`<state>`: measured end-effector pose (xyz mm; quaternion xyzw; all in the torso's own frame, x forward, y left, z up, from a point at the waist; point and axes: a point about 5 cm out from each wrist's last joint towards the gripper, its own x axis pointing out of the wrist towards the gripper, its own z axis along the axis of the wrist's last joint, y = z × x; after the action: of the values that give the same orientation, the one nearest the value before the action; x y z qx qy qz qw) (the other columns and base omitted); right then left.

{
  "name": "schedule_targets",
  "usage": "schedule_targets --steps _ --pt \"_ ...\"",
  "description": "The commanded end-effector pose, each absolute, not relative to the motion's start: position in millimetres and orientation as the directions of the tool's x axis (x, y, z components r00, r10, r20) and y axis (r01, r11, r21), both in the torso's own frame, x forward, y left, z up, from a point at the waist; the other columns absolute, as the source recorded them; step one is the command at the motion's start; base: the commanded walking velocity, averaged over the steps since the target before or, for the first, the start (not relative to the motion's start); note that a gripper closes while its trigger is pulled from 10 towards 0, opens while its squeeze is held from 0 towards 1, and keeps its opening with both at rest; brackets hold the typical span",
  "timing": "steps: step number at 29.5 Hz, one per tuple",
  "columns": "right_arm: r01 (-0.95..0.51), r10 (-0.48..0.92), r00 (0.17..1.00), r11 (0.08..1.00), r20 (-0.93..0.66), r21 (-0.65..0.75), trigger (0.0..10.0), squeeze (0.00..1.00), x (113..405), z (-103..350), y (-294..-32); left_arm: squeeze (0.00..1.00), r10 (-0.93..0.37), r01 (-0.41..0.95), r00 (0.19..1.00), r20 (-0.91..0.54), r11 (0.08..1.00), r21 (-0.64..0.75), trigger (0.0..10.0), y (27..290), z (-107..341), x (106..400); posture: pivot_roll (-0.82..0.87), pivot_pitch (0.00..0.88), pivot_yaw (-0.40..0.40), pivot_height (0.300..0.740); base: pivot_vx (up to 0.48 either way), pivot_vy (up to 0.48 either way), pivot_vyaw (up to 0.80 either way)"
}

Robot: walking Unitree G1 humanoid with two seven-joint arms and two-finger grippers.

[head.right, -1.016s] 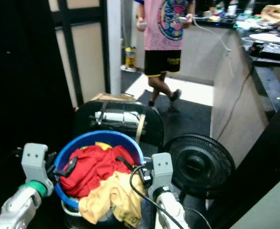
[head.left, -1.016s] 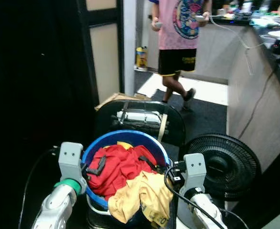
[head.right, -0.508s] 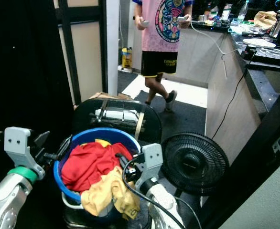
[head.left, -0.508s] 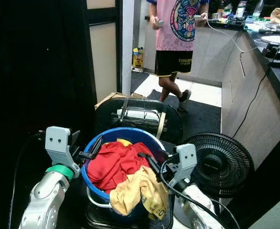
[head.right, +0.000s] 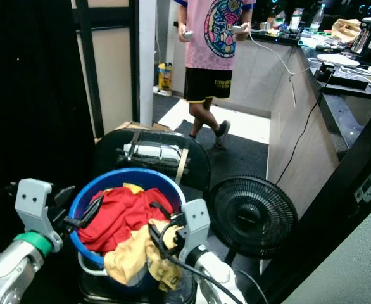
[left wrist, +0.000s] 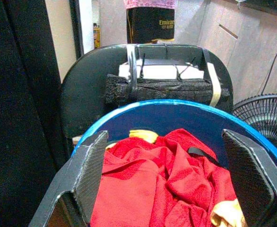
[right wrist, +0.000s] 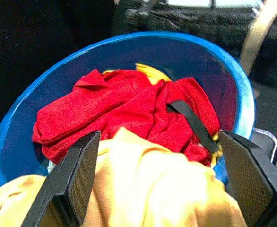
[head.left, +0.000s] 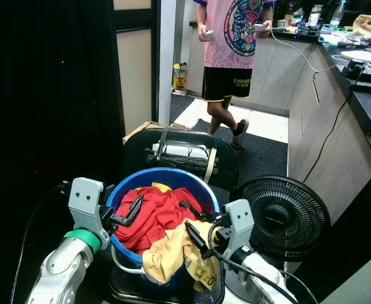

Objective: Clothes washing

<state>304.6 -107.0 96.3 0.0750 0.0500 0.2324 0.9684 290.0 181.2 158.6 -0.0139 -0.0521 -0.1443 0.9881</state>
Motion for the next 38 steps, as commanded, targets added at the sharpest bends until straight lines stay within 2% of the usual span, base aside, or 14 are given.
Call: schedule_targets --steps 1,2,3,14,18,22,27,28,29,30,38 --pt "-0.416 0.44 0.894 0.887 -0.088 0.201 10.0 1.0 303 91 -111 0.0 -0.285 0.289 0.953 0.1 0.957 -0.025 10.0 180 157 288 0.01 0.018 -0.021 0.74 0.0 0.0 0.0" --pt "-0.416 0.443 0.892 0.882 -0.091 0.221 10.0 1.0 303 91 -112 0.0 -0.287 0.291 0.953 0.101 0.956 -0.036 10.0 180 157 288 0.01 0.015 -0.021 0.74 0.0 0.0 0.0" --pt "-0.42 0.449 0.886 0.882 -0.113 0.211 10.0 0.0 304 88 -113 0.0 -0.292 0.297 0.951 0.1 0.954 -0.039 10.0 179 157 288 0.01 0.013 -0.019 0.74 0.0 0.0 0.0" --pt "-0.405 0.445 0.878 0.888 -0.178 0.22 10.0 0.0 304 74 -116 0.0 -0.296 0.299 0.953 0.07 0.953 -0.042 10.0 174 152 289 0.01 0.017 -0.023 0.74 0.0 0.0 0.0" --pt "-0.495 0.534 0.817 0.844 -0.219 0.209 10.0 0.0 301 70 -106 0.0 -0.31 0.311 0.95 0.042 0.95 -0.023 10.0 172 150 292 0.01 0.014 -0.028 0.74 0.0 0.0 0.0" --pt "-0.52 0.557 0.799 0.829 -0.227 0.203 10.0 0.0 300 69 -103 0.0 -0.312 0.313 0.949 0.039 0.95 -0.018 10.0 172 150 292 0.01 0.0 -0.031 0.74 0.0 0.0 0.0" --pt "-0.597 0.607 0.752 0.793 -0.257 0.123 10.0 0.0 294 64 -98 0.0 -0.3 0.301 0.953 0.036 0.954 -0.017 10.0 174 147 290 0.01 0.0 -0.036 0.74 0.0 0.0 0.0" --pt "-0.61 0.614 0.745 0.785 -0.259 0.105 4.5 0.0 293 63 -97 0.0 -0.294 0.295 0.955 0.033 0.955 -0.017 10.0 174 146 289 0.01 0.0 -0.037 0.74 0.0 0.0 0.0" --pt "-0.61 0.614 0.745 0.785 -0.259 0.105 4.5 0.0 293 63 -97 0.0 -0.294 0.295 0.955 0.033 0.955 -0.017 10.0 174 146 289 0.01 0.0 -0.037 0.74 0.0 0.0 0.0" --pt "-0.613 0.617 0.744 0.783 -0.254 0.108 0.0 0.0 293 63 -97 0.0 -0.292 0.293 0.956 0.032 0.956 -0.019 10.0 174 146 288 0.01 0.0 -0.037 0.74 0.0 0.0 0.0" --pt "-0.616 0.622 0.751 0.781 -0.222 0.106 0.0 0.0 297 69 -95 0.0 -0.289 0.289 0.957 0.03 0.957 -0.011 10.0 176 146 286 0.01 0.0 -0.033 0.74 0.0 0.0 0.0"
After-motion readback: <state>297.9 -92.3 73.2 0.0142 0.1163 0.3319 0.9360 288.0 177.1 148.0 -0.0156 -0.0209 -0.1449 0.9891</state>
